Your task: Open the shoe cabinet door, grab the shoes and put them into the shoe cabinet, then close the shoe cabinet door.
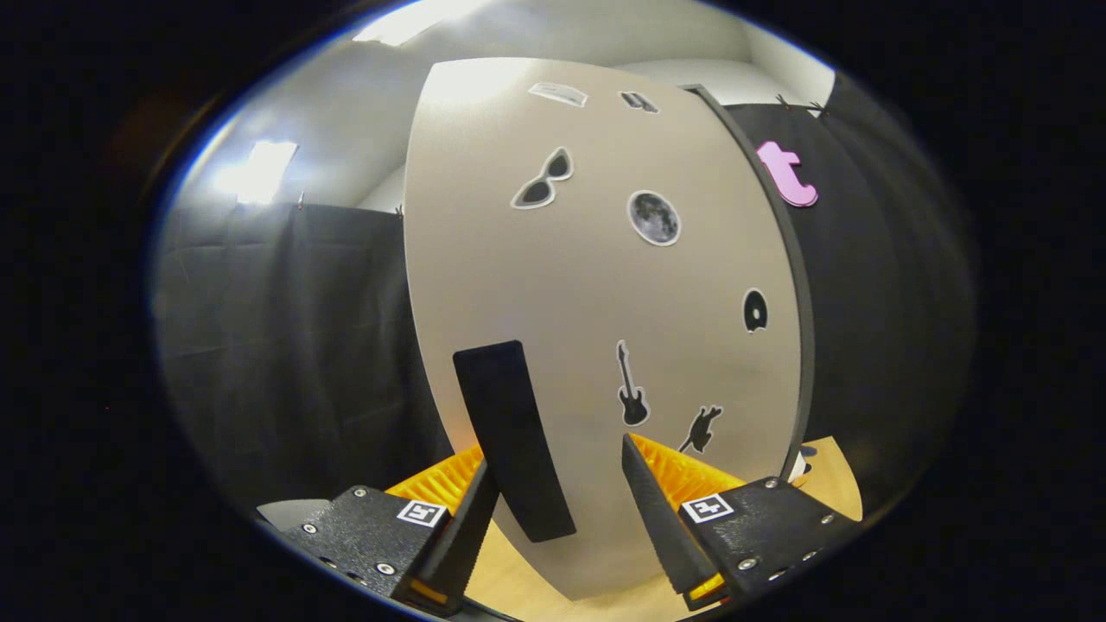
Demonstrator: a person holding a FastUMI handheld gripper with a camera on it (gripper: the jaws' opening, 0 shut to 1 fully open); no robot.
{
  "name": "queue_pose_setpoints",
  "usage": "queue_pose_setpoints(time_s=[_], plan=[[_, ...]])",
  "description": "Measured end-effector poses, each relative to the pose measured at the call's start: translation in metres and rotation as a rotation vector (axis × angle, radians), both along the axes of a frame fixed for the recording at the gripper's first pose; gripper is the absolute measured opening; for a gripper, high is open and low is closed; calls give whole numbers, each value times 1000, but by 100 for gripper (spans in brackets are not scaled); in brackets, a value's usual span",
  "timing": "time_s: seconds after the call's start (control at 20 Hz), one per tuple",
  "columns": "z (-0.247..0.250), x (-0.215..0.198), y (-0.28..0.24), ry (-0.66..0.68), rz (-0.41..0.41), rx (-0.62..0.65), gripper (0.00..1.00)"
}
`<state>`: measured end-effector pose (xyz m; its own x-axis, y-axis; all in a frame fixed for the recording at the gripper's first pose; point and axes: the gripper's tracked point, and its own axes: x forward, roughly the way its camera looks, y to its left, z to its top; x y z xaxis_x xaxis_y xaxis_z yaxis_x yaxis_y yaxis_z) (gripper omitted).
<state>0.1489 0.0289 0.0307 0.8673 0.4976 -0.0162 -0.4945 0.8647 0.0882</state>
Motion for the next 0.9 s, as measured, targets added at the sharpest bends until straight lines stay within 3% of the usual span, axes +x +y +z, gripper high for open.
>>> queue_pose_setpoints(time_s=[0.15,0.5,0.9], plan=[[-7,5,1,-46,-13,-73,84],[-18,13,5,-46,-36,-107,84],[-22,23,11,-65,-133,-154,87]])
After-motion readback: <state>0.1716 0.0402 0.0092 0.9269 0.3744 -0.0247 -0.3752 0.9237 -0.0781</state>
